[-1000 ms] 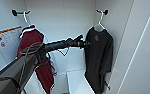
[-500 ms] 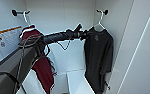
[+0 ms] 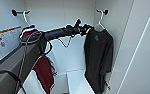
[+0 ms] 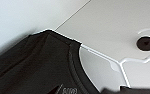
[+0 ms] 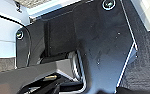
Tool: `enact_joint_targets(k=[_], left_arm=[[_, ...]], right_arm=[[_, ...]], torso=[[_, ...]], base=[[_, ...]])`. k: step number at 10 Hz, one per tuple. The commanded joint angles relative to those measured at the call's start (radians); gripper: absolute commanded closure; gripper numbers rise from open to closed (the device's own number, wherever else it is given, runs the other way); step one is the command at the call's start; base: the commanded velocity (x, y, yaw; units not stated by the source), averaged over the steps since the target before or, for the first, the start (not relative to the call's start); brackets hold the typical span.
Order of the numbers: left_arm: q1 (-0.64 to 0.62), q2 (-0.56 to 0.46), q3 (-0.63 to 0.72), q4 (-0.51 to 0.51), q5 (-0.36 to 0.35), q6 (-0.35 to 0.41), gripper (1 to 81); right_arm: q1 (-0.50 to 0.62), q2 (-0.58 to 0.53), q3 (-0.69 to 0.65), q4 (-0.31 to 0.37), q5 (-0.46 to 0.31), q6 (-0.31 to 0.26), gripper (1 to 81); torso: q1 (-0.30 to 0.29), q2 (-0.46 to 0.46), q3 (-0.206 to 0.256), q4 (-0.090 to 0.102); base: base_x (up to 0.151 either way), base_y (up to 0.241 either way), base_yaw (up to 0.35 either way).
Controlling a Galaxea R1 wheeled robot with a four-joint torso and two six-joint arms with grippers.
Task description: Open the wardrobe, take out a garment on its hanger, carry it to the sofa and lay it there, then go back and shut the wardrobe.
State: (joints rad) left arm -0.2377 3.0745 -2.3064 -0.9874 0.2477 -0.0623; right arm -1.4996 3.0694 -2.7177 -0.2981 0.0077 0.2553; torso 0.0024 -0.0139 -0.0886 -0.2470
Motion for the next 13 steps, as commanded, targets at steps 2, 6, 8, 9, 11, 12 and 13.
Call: enact_joint_targets(k=[2,6,8,9,11,12,13], left_arm=[[-0.246,0.044,-0.018,-0.065,0.007,-0.002,1.0],[-0.251,0.066,-0.022,-0.069,-0.005,0.001,1.0],[-0.248,0.087,-0.012,-0.069,-0.076,0.012,1.0],[-0.246,0.103,-0.002,-0.068,-0.103,0.012,1.0],[-0.246,0.115,0.066,-0.059,-0.177,0.012,1.0],[-0.246,0.11,0.099,-0.056,-0.195,0.012,1.0],[-0.246,0.107,0.114,-0.05,-0.208,0.012,1.0]], right_arm=[[0.035,0.007,0.007,0.011,-0.048,0.004,1.0],[0.029,0.008,0.009,0.007,-0.048,0.002,1.0],[0.023,0.008,0.007,0.007,-0.048,0.002,1.0],[0.018,0.013,0.009,0.007,-0.046,0.001,1.0],[0.014,0.021,0.009,0.007,-0.026,0.001,1.0],[0.014,0.021,0.009,0.007,-0.026,0.001,1.0],[0.011,0.022,0.007,0.007,-0.026,0.001,1.0]], torso=[[0.0,0.0,0.0,-0.012],[0.0,0.0,0.0,-0.061],[0.0,0.0,0.0,-0.061],[0.0,0.0,0.0,-0.061],[0.0,0.0,0.0,-0.061],[0.0,0.0,0.0,-0.061],[0.0,0.0,0.0,-0.061]], base=[[0.0,0.0,0.0],[0.0,0.0,0.0],[0.0,0.0,0.0],[0.0,0.0,0.0],[0.0,0.0,0.0],[0.0,0.0,0.0],[0.0,0.0,0.0]])
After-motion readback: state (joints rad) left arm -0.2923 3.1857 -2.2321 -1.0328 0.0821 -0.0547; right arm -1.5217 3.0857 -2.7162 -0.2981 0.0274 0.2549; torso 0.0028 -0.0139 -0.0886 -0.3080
